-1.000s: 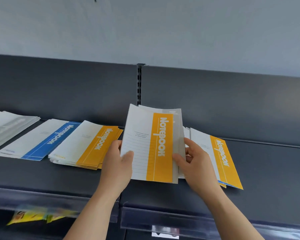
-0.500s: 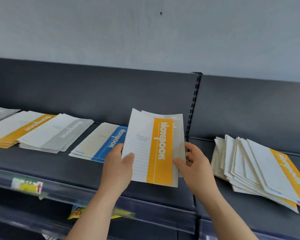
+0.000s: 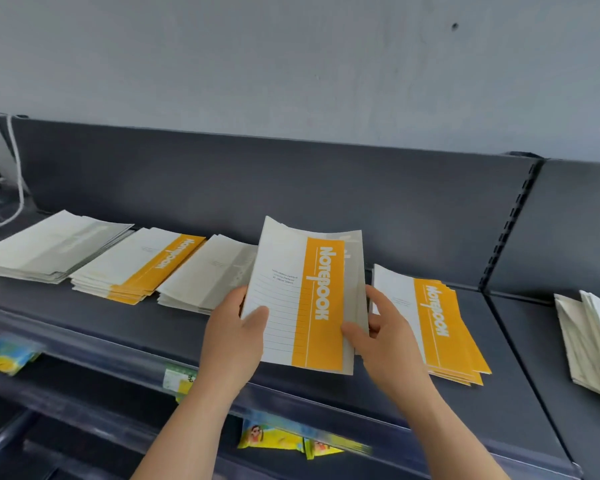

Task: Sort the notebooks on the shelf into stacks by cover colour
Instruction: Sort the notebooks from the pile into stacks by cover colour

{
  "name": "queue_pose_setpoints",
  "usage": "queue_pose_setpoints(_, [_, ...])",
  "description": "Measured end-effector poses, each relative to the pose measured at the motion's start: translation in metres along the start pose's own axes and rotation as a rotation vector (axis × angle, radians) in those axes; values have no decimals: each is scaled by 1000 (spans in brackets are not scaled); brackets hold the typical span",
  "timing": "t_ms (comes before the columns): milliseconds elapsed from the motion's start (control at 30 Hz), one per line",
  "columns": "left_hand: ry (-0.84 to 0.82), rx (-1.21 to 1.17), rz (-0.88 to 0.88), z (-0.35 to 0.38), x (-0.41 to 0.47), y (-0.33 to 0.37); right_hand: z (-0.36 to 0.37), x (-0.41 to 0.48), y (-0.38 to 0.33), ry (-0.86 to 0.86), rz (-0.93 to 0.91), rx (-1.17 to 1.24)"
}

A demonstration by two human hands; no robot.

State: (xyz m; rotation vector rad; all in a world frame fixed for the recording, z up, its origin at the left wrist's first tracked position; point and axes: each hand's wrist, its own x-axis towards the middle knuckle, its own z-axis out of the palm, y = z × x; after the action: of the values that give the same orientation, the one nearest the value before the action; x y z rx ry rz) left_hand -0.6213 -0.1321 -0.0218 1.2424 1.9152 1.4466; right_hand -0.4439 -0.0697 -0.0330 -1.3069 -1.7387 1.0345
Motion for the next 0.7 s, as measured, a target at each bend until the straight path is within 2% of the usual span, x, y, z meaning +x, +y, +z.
queue_pose_setpoints(467, [234,9,-41,-65,57,-45,92,60,-35,-136,-57,-19])
queue_pose_setpoints(700, [197,100,7,-98,106,-67,136,87,-47,-125,-59,-68])
